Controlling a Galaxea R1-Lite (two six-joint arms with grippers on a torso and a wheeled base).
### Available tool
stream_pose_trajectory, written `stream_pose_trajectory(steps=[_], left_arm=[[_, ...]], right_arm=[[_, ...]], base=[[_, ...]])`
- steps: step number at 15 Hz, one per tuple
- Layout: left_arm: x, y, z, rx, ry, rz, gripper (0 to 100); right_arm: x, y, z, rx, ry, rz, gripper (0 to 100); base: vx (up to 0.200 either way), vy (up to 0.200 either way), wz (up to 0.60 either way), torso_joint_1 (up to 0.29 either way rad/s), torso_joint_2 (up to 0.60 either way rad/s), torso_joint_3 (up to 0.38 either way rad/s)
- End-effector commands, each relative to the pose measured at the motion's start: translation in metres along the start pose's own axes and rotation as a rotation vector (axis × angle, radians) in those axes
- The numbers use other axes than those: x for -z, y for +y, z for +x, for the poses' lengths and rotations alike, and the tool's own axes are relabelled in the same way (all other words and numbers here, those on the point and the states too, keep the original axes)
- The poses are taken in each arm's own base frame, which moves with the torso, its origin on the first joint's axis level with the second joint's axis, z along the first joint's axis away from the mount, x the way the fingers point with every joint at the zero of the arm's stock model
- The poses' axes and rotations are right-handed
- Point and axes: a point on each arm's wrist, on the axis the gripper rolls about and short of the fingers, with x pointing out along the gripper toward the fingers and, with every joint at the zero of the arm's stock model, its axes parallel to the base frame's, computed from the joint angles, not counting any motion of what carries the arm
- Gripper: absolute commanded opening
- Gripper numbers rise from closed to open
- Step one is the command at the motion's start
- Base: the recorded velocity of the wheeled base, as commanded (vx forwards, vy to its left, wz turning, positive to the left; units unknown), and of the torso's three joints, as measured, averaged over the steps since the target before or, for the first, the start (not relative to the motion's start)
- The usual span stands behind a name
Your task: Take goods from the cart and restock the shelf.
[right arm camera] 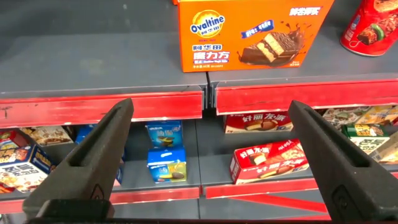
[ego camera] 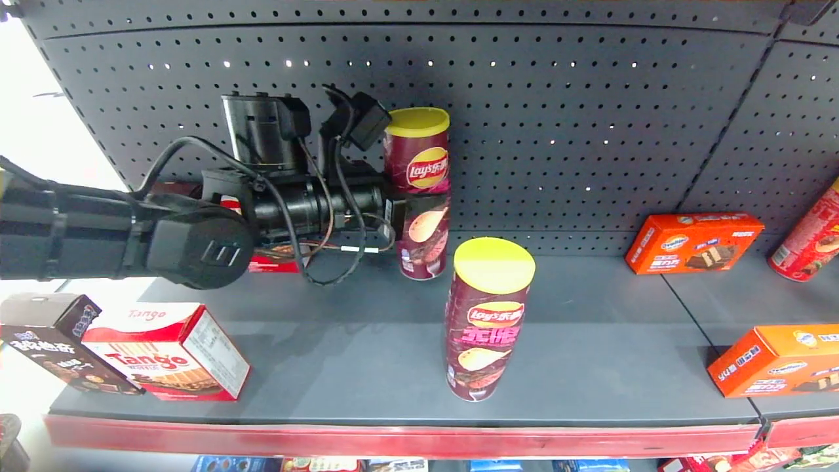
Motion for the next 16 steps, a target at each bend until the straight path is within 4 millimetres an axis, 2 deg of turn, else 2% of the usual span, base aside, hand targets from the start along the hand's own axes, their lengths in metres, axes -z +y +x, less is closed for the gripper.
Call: stream_pose_trajectory(steps=[1,3,7,16], left_arm=[[0.022,0.011,0.024,0.005,0.026,-0.011,0],[0.027,0.015,0.033,0.006,0.013,-0.003,0],[0.038,0.011,0.047,0.025,-0.012,0.011,0],[0.059,0.012,0.055,0.029,0.02,0.058,0]], right_arm=[[0.0,0.0,0.0,0.0,0.004,-0.001,100],[0.0,0.0,0.0,0.0,0.004,-0.001,100],[0.0,0.0,0.0,0.0,0.004,-0.001,100],[0.0,0.0,0.0,0.0,0.004,-0.001,100]], base=[[0.0,0.0,0.0,0.0,0.0,0.0],[0.0,0.0,0.0,0.0,0.0,0.0],[0.0,0.0,0.0,0.0,0.0,0.0],[0.0,0.0,0.0,0.0,0.0,0.0]])
